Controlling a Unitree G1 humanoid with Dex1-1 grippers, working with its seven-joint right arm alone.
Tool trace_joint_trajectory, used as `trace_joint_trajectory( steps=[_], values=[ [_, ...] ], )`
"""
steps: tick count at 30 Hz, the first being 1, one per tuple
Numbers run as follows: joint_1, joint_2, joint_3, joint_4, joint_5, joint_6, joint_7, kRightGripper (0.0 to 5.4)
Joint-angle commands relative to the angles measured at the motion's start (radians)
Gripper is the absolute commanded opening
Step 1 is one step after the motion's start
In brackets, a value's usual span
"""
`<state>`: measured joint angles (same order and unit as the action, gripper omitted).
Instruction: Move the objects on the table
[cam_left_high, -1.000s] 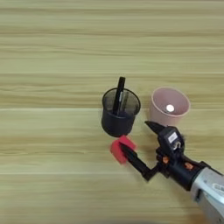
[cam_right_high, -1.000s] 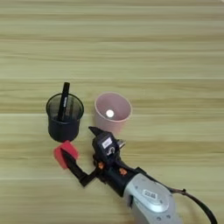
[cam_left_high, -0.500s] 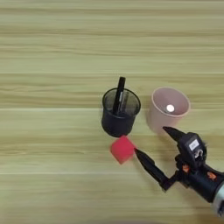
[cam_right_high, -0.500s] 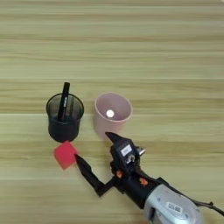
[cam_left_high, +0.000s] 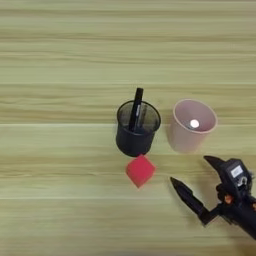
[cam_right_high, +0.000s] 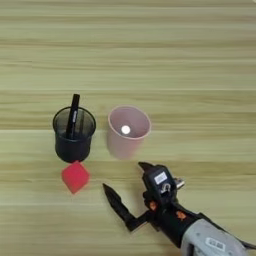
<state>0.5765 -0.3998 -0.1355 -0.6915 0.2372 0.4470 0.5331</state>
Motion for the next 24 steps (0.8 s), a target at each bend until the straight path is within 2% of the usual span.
trace_joint_trajectory(
  steps=[1,8,14,20,24],
  values=[
    [-0.012,-0.026,-0.062,-0.028,0.002,-0.032,-0.014,5.36],
    [-0.025,-0.011,-0.075,-0.012,-0.013,-0.038,-0.029,5.36],
    [-0.037,0.002,-0.058,0.011,-0.028,-0.041,-0.040,5.36],
    [-0.080,0.052,-0.029,0.084,-0.038,-0.057,-0.079,5.36],
    [-0.094,0.072,0.004,0.119,-0.070,-0.087,-0.099,5.36]
  ],
)
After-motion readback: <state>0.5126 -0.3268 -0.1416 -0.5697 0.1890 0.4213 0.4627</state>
